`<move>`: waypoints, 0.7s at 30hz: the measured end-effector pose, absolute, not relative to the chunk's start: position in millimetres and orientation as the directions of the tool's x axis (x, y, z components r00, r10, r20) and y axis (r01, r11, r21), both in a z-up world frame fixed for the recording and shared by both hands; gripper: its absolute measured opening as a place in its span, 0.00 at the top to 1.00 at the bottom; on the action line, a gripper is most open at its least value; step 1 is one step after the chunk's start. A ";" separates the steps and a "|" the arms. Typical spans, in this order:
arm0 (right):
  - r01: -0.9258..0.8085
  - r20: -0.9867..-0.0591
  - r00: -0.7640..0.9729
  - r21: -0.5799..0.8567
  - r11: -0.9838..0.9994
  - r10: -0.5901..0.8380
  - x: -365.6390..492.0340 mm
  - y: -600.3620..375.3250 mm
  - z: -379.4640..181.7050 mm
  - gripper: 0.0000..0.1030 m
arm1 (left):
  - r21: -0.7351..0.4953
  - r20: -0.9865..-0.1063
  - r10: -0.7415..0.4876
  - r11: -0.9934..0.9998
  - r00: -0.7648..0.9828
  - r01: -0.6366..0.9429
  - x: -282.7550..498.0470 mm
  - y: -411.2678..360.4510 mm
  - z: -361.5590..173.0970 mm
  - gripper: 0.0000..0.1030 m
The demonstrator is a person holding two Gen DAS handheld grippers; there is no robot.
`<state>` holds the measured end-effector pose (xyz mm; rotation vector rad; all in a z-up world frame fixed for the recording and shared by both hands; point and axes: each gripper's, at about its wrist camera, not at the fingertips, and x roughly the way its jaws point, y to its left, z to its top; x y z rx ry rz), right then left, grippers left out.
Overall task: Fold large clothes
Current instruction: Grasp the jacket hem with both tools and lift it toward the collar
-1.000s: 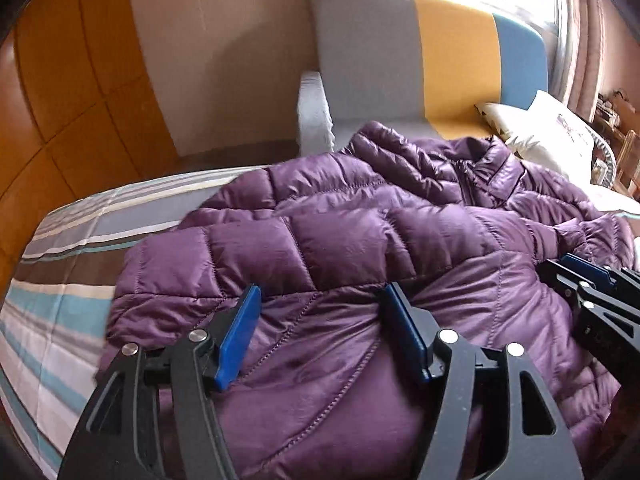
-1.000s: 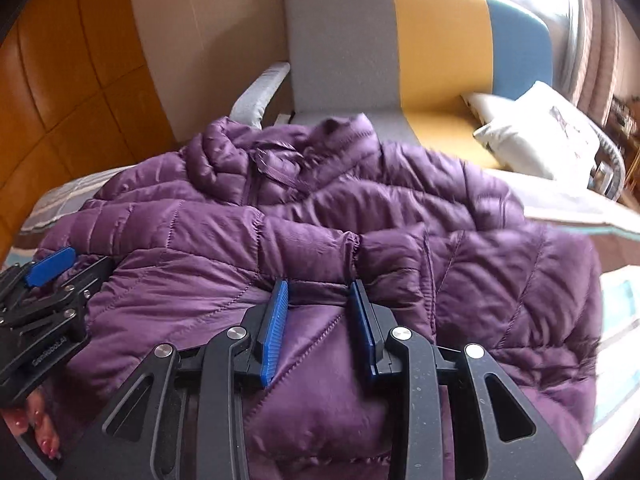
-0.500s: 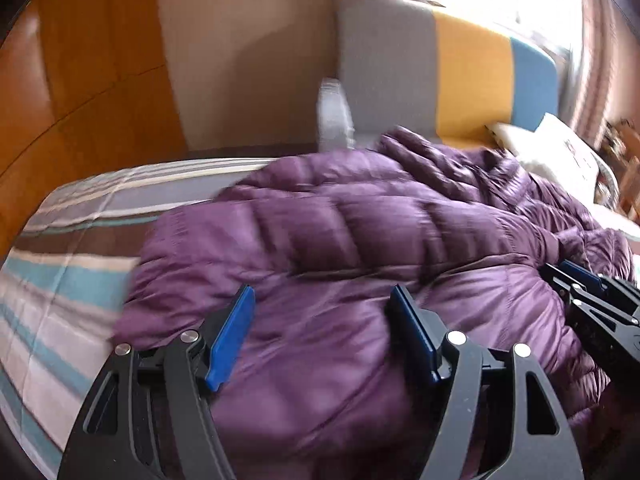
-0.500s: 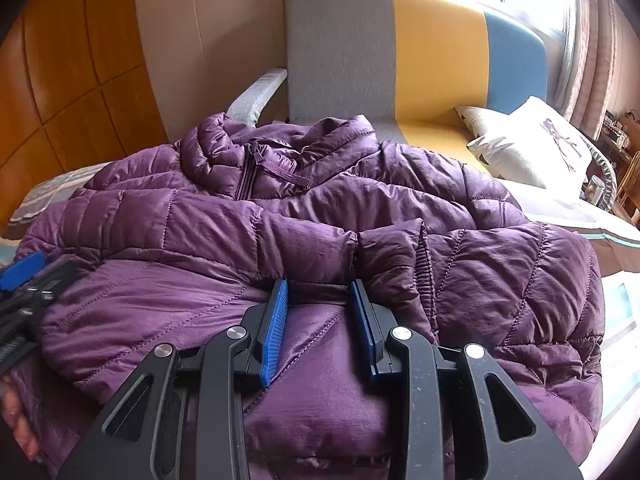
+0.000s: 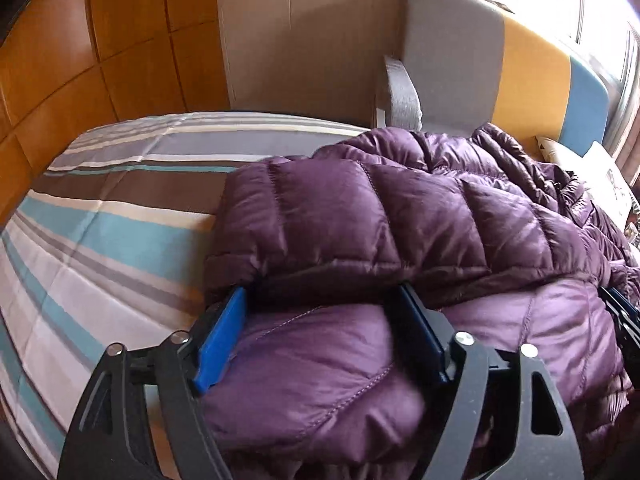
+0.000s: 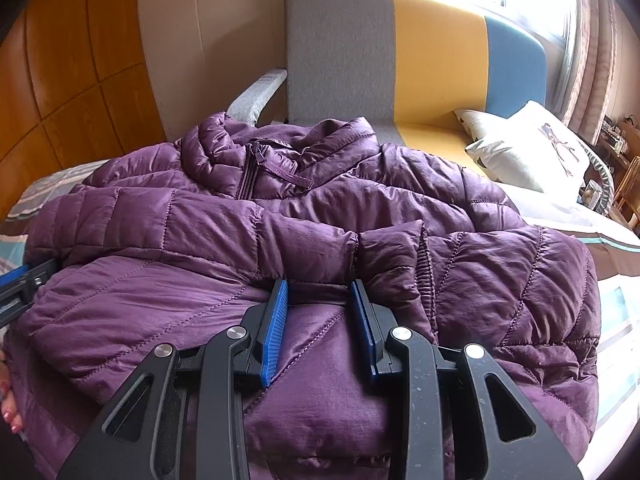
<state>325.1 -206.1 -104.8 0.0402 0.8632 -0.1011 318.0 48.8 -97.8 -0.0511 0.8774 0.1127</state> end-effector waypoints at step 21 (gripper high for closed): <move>0.050 -0.775 0.630 -0.026 0.998 -0.052 180.4 -208.4 -51.7 0.47 | 0.013 -0.782 -0.006 1.000 0.623 0.026 153.4 81.6 -91.9 0.02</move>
